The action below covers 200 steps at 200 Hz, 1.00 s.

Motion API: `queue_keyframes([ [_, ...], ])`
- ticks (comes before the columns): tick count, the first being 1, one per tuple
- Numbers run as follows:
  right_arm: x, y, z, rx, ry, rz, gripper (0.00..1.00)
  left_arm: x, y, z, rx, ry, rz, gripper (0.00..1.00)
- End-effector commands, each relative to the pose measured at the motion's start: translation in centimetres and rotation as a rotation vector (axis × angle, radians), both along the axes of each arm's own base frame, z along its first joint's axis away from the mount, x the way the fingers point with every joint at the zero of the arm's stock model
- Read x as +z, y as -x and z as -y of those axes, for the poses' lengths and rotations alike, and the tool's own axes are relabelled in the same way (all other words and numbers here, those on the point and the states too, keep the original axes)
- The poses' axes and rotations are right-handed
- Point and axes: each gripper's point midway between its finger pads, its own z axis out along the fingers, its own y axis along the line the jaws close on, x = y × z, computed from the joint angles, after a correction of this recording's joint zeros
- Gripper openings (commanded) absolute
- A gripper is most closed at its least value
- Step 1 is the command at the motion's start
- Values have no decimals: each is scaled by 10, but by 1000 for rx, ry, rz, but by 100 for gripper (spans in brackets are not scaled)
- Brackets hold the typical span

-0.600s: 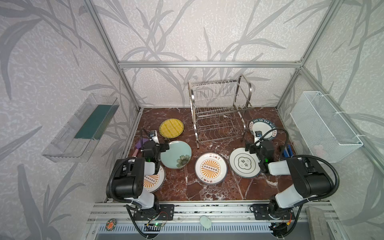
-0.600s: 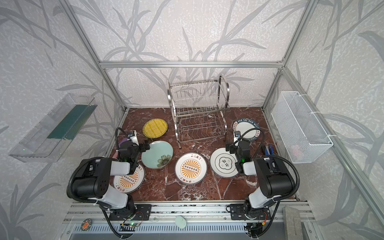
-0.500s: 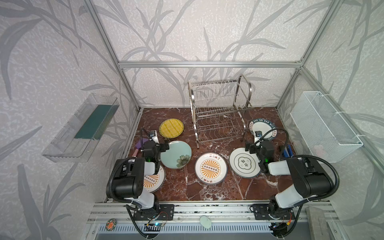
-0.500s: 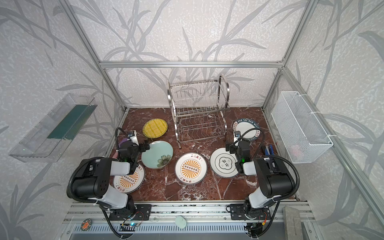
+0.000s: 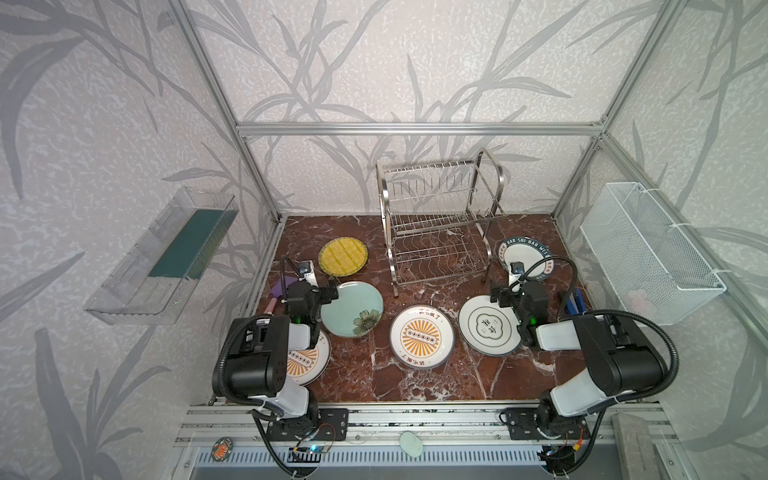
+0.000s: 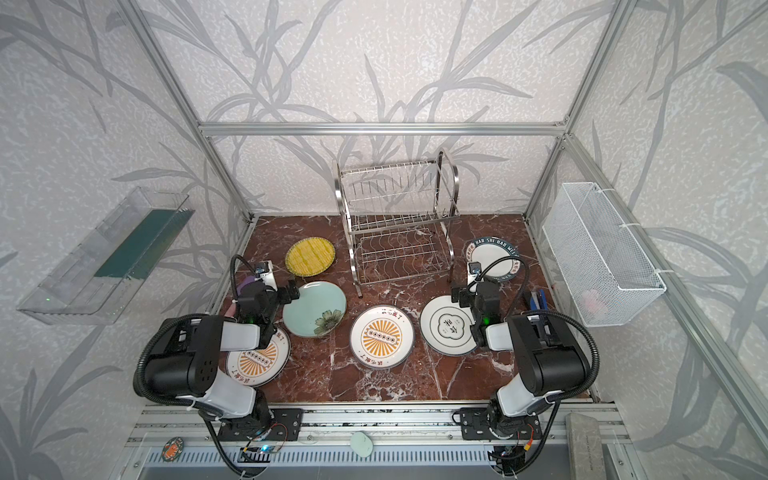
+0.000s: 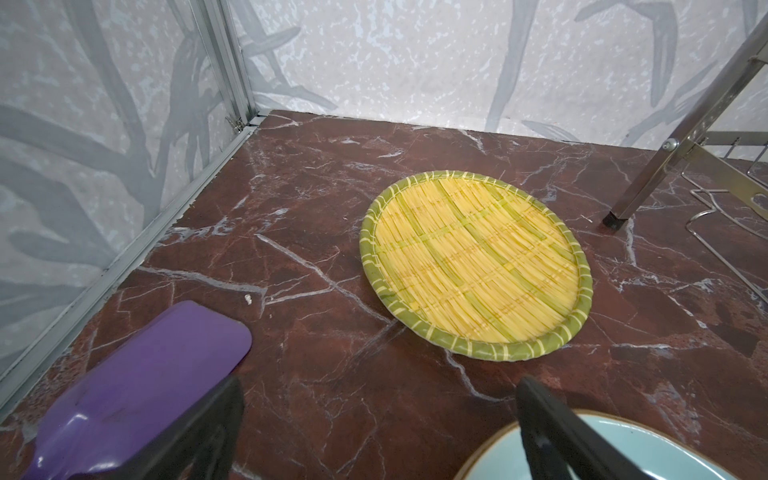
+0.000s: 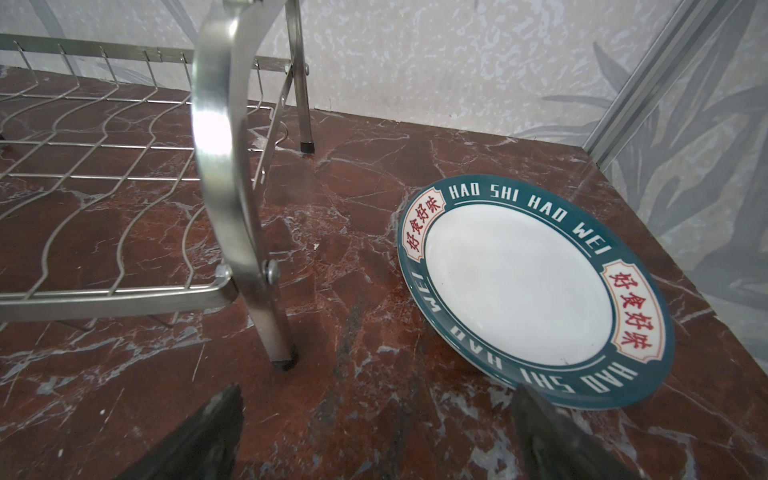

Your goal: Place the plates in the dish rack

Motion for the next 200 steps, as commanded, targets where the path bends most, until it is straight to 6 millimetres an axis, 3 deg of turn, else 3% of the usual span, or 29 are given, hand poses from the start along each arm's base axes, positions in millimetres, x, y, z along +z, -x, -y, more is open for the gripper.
queue_keyframes([
  [1,10,-6,-2,4,-3,37,99,5,-6,0,-6,-22,7,99],
  [142,11,-6,3,-26,0,40,99,4,-5,0,-7,-22,5,99],
  [200,58,6,12,-101,5,34,99,8,-5,-4,42,-42,-5,99],
])
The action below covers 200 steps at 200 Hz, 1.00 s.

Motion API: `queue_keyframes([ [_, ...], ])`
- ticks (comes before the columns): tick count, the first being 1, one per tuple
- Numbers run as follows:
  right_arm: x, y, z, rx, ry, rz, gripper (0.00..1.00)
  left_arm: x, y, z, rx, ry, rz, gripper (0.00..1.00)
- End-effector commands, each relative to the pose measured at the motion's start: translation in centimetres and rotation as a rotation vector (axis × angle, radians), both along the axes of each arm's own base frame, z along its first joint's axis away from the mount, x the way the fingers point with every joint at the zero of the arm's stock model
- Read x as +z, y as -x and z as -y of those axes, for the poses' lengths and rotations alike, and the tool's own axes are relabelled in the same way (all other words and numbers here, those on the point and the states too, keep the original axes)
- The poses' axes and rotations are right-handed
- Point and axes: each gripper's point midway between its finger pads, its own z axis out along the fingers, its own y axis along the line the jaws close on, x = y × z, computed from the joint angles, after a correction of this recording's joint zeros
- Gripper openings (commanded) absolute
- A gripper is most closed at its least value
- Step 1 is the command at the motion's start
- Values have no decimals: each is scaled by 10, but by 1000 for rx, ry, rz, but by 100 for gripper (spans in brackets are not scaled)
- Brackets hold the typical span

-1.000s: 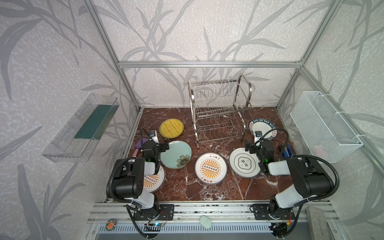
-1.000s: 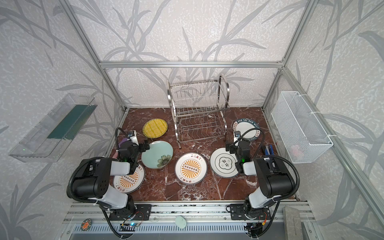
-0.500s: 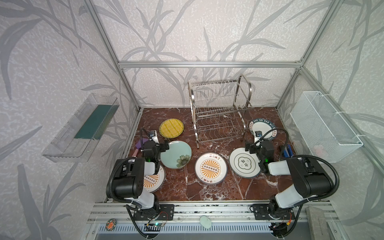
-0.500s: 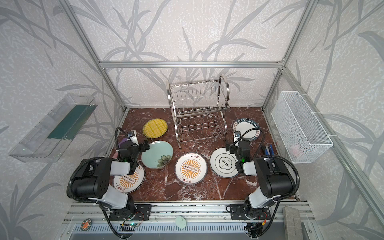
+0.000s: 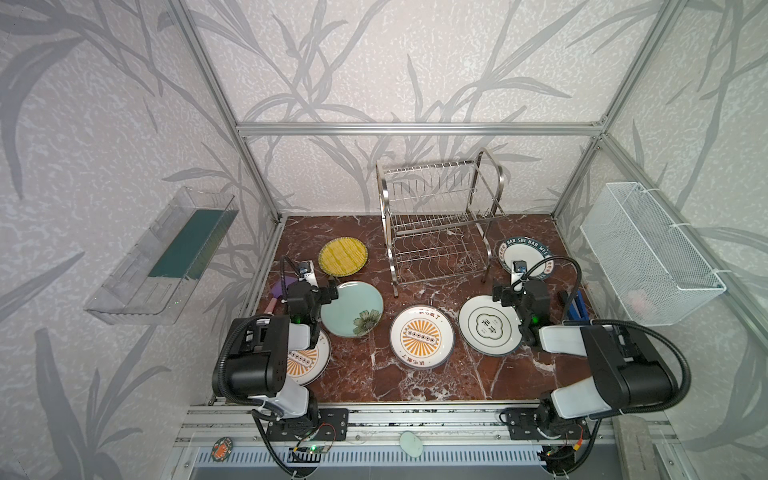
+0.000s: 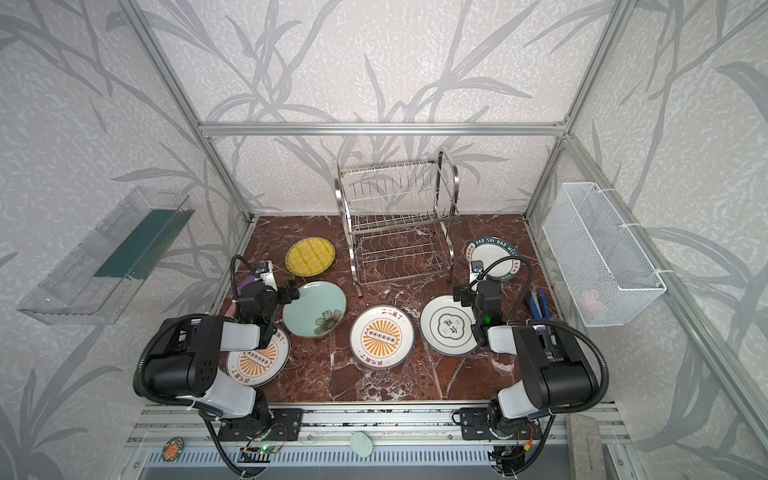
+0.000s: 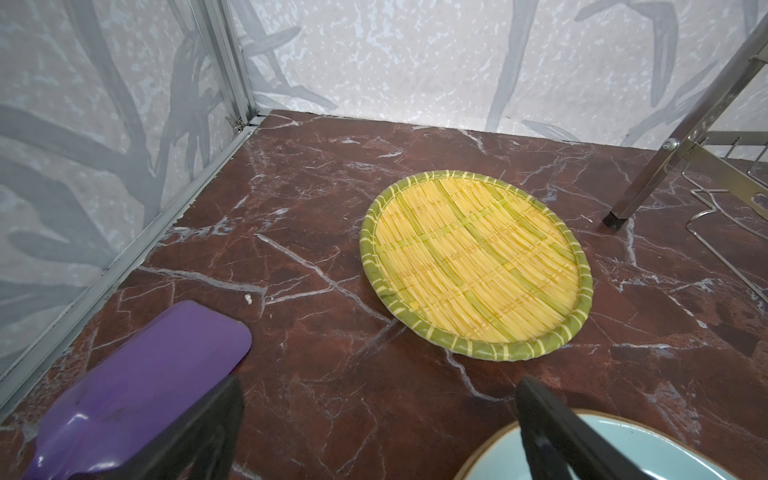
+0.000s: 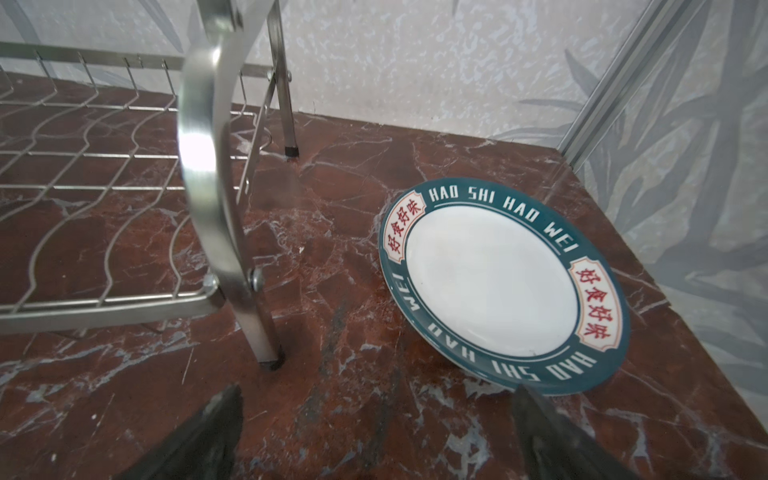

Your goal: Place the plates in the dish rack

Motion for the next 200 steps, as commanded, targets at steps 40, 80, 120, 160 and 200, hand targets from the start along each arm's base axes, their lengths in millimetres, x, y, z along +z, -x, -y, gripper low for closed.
queue_keyframes([
  [40,71,17,0,-38,-79,10,99,40,-3,-13,119,-76,-39,99],
  [80,98,37,-5,-55,-200,-33,99,104,6,-6,172,6,40,99],
  [120,95,58,-5,-169,-523,-66,92,125,5,38,45,91,-26,96],
  [160,81,68,-8,-330,-709,-45,89,117,14,77,-56,159,-102,92],
  [200,56,71,-3,-502,-836,1,88,121,27,104,-124,221,-112,91],
])
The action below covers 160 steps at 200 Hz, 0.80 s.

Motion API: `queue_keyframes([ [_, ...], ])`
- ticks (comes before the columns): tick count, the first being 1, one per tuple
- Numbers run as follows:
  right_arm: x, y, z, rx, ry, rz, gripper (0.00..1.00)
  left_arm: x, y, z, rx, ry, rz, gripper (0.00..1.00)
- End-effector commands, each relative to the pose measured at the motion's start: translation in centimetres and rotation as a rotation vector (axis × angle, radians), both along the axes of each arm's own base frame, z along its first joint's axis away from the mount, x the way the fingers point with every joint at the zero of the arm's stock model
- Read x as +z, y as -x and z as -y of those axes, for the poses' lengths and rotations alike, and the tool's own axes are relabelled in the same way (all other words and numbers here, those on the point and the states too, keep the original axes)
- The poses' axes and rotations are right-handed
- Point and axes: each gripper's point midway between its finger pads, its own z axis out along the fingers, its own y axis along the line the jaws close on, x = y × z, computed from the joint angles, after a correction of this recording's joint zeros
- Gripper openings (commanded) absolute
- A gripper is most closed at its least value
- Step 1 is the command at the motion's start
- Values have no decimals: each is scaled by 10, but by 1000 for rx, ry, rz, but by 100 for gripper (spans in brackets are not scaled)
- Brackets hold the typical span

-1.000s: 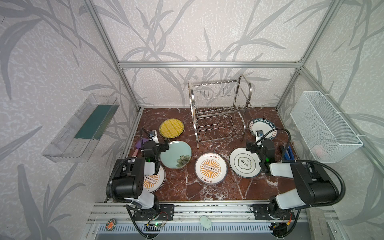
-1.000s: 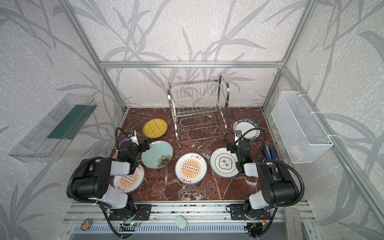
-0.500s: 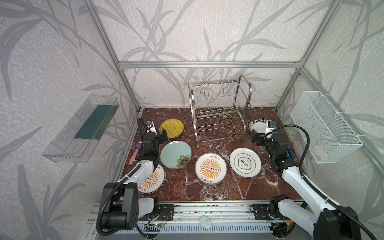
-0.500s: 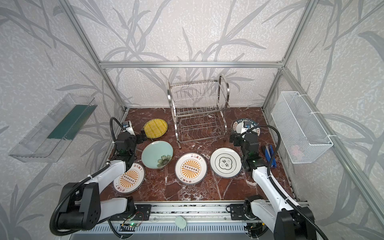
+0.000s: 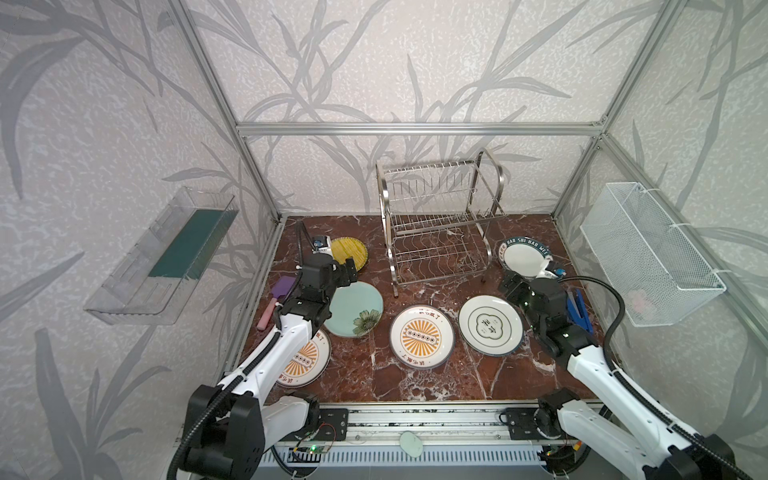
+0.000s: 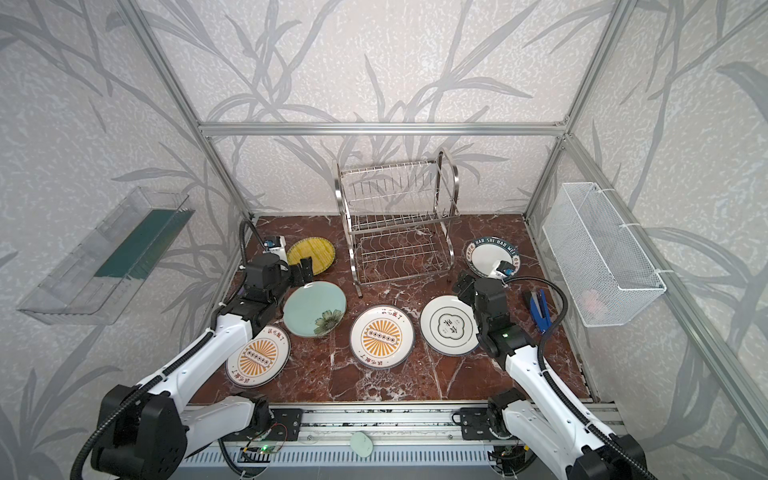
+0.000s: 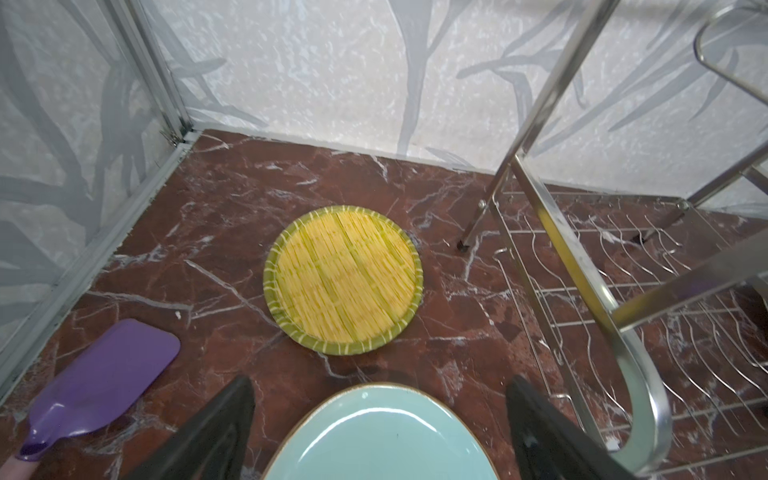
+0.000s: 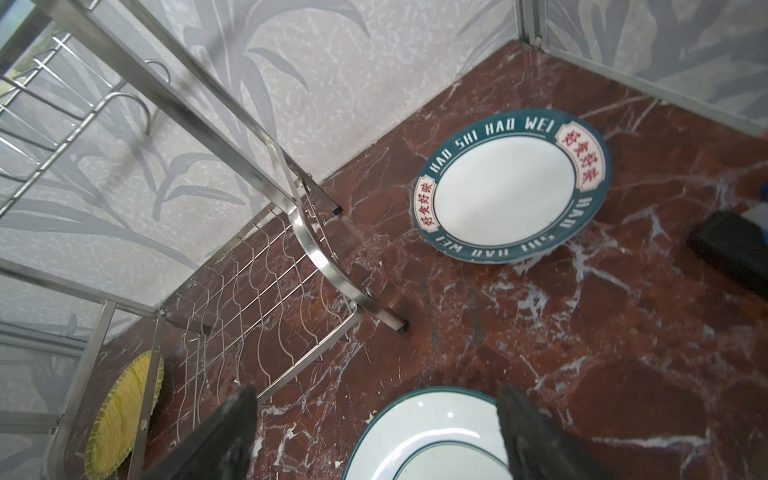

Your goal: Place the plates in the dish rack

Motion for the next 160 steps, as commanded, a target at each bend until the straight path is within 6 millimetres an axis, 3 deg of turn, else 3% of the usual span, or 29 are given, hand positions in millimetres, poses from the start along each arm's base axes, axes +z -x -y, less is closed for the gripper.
queue_keyframes([
  [1,-19,3,18,-197,-117,2,88,12,10,16,-37,77,1,91],
  [67,-46,-15,23,-372,-240,25,82,30,17,42,-124,131,24,89],
  [160,-65,-47,43,-466,-349,-22,78,39,23,36,-78,124,87,86],
])
